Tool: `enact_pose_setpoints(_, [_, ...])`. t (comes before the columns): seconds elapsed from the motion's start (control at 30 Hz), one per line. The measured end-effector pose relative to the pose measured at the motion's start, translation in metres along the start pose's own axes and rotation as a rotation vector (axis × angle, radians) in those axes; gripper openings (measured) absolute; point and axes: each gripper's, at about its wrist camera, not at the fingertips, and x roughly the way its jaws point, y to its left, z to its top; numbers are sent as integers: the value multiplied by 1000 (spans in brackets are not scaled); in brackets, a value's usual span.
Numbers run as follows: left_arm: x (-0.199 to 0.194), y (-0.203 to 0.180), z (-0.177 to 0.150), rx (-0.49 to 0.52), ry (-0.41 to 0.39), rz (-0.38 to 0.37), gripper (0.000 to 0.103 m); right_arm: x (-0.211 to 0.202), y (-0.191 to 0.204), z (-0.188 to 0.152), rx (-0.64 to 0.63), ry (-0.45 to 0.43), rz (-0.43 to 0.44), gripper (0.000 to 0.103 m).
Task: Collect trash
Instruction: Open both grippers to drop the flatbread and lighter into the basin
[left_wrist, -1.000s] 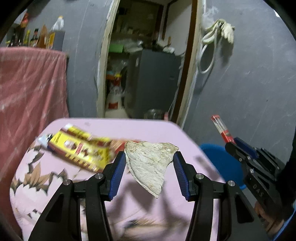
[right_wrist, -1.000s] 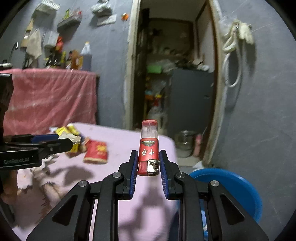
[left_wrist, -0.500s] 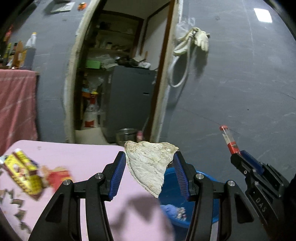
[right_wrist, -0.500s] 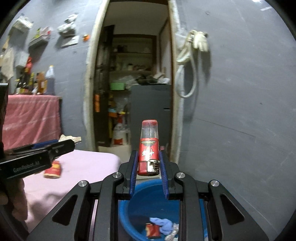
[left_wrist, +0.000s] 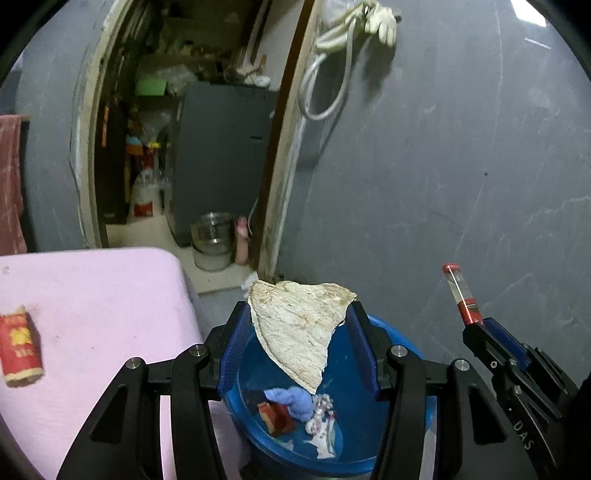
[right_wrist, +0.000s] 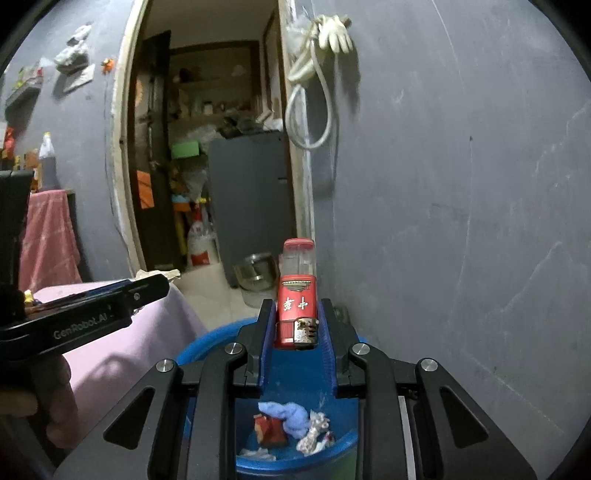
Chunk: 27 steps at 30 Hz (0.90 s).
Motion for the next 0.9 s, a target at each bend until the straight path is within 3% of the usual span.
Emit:
enact_pose_setpoints(0.23, [14,6,-9,-26,75,-27,48,13,-4,-5,31,69,-1,24])
enact_pose_setpoints(0.33, [11,10,-8,-41,90,-26,48,10,-4,-5,33,63,-3,34])
enact_pose_setpoints(0.53, [-6,13,-4,-54,69,-14,50,4,-2,2,41,23,-13,37])
enact_pose_setpoints(0.67, [-26,22,4,-60,22,4,60,-4,4,14,46,-32,-4,51])
enact_pose_setpoints(0.73, [-40,28,8,-59,-4,22,63,-9,10,20,46,-58,8,53])
enact_pose_setpoints(0.8, [-54,37,13,-63,-28,45,72,-12,17,26,46,-81,20,59])
enact_pose_setpoints(0.87, [-70,46,15,-73,-65,66,75,-16,25,31,49,-105,37,75])
enact_pose_setpoints(0.9, [-77,50,16,-75,-80,78,76,-19,30,34,51,-125,48,76])
